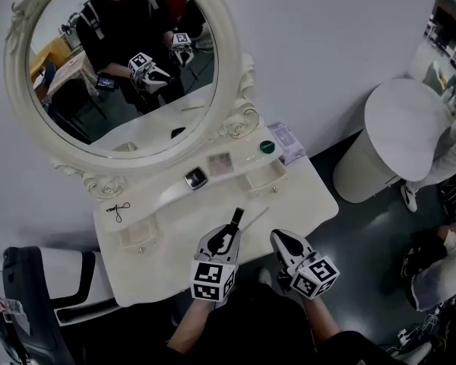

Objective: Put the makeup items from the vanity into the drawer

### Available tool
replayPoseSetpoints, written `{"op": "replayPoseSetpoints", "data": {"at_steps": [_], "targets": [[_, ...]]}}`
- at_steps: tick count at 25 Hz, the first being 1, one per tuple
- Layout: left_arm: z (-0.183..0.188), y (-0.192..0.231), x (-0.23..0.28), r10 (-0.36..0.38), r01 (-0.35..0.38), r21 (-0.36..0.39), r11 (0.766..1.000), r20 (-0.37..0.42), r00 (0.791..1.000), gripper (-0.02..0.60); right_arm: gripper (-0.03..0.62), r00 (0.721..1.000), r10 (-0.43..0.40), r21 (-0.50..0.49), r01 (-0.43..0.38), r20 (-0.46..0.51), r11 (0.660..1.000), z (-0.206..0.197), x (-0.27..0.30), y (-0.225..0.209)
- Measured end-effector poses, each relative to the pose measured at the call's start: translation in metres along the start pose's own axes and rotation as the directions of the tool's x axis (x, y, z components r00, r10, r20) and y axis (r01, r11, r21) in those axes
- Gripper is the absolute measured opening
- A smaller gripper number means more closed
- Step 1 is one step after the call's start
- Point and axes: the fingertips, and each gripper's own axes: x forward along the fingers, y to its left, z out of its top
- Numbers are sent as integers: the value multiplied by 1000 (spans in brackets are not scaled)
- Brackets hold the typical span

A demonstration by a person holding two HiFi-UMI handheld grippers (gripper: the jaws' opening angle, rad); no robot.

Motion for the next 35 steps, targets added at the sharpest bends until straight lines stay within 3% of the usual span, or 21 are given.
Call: {"op": "replayPoseSetpoints", "data": {"at_steps": [7,19,27,35], "targets": [[8,-3,4,-4,3,7,1000,32,999,100,24,1000,-2,13,2,22,1000,6,-1,-10],[23,-12,42,6,-7,36,999,8,1000,100,23,999,23,51,-24,23,998,22,4,-43],[33,-1,88,-90,93,85,992,-40,995,100,23,998,-49,79,46,31,996,25,25,-67],[40,11,137,-238,245,73,967,-90,967,100,24,986,-165,90,161,37,983,32,55,-88]]}}
